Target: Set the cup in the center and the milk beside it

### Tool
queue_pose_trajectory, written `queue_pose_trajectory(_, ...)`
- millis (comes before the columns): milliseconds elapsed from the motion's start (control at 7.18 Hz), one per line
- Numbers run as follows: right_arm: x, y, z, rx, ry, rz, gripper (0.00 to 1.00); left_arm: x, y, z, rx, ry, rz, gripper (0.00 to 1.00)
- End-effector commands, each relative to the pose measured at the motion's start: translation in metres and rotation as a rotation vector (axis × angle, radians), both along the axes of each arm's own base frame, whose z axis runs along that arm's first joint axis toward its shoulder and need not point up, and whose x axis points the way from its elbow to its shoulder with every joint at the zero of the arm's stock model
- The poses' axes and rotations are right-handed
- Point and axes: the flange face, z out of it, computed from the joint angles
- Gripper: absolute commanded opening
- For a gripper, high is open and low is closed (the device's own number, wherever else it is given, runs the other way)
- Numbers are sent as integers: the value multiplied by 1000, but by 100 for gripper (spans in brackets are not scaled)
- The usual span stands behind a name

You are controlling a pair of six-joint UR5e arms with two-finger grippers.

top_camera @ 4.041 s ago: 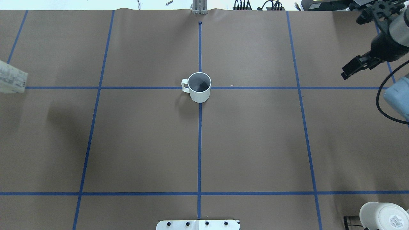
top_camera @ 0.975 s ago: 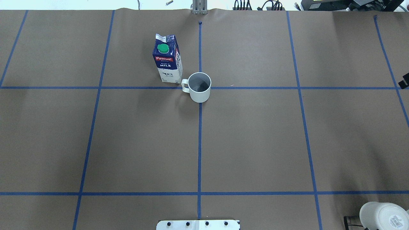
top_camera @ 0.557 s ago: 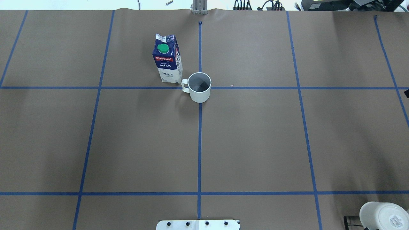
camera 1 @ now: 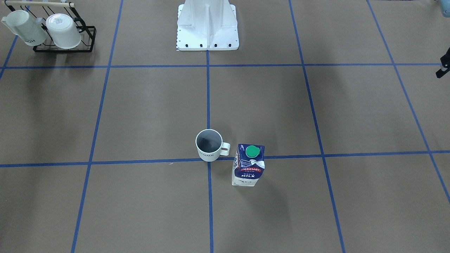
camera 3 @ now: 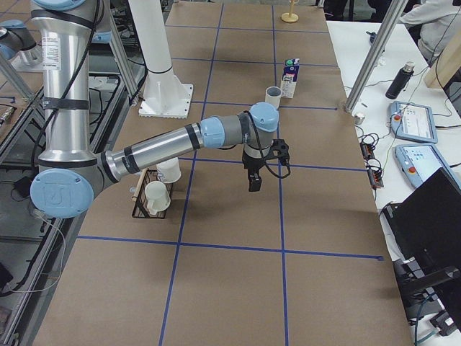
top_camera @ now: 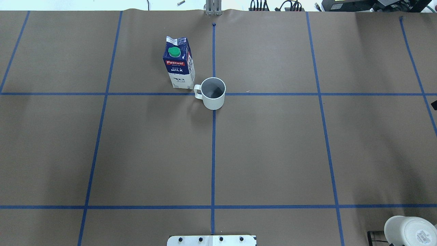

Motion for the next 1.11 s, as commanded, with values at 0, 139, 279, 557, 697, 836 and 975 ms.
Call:
queue_pose_trajectory(0,1,7,10,27,-21,-1,100,0,0,0,-7,2,-3,99)
queue_pose_trajectory(139,3,16,19,63,-32,4,100,0,1,-1,-5,2,-3,99)
queue_pose_trajectory(279,4,20,21,70,-34,5,100,0,0,1,-8,0,-4,99)
queue_pose_trajectory(557,23,23,20,72,-33,44,100,0,0,0,-7,2,-3,99)
queue_pose_trajectory(697,23,23,19,73,-33,44,100,0,0,1,-7,0,-2,99)
queue_pose_trajectory(836,25,24,21,71,-31,49,100,0,0,-4,3,1,-3,99)
queue_pose_trajectory(975,26,24,21,73,-29,51,100,0,0,-3,1,1,-3,99)
